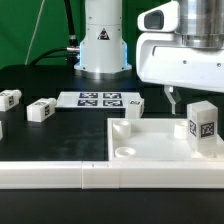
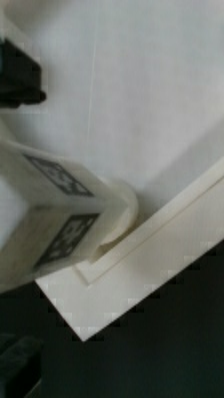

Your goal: Assemble one leg

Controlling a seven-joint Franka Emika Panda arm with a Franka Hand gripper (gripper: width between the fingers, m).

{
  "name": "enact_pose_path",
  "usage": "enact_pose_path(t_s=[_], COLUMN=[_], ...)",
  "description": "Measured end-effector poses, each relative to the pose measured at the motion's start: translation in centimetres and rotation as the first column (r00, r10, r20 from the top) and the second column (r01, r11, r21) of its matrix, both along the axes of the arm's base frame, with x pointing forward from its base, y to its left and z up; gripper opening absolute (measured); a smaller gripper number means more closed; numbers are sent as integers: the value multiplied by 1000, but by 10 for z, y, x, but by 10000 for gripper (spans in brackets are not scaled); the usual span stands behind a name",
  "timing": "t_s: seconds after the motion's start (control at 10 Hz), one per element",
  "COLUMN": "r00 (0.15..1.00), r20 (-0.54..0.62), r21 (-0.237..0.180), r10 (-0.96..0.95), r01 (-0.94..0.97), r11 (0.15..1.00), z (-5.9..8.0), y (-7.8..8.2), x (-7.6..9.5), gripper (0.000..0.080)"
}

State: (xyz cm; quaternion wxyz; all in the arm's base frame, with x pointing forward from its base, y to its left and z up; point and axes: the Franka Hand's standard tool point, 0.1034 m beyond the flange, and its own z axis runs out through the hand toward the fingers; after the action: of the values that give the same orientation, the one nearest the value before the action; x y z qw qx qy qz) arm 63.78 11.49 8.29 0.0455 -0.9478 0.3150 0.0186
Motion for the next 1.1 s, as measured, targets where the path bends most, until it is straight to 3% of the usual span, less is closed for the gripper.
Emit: enact_pose_path(t_s=[0.4,0.8,1.0,1.1], r00=[914,730,717,717], r20=[39,69,71,71], r21=[-7,-26,-26,-26], r10=[405,679,693,693], r01=[-405,-680,-693,-693], r11=[914,733,720,720], z=[0,-3,-3,-3], y=[3,-3,-3,-3], x=[-1,1,1,1], gripper=[649,649,608,470])
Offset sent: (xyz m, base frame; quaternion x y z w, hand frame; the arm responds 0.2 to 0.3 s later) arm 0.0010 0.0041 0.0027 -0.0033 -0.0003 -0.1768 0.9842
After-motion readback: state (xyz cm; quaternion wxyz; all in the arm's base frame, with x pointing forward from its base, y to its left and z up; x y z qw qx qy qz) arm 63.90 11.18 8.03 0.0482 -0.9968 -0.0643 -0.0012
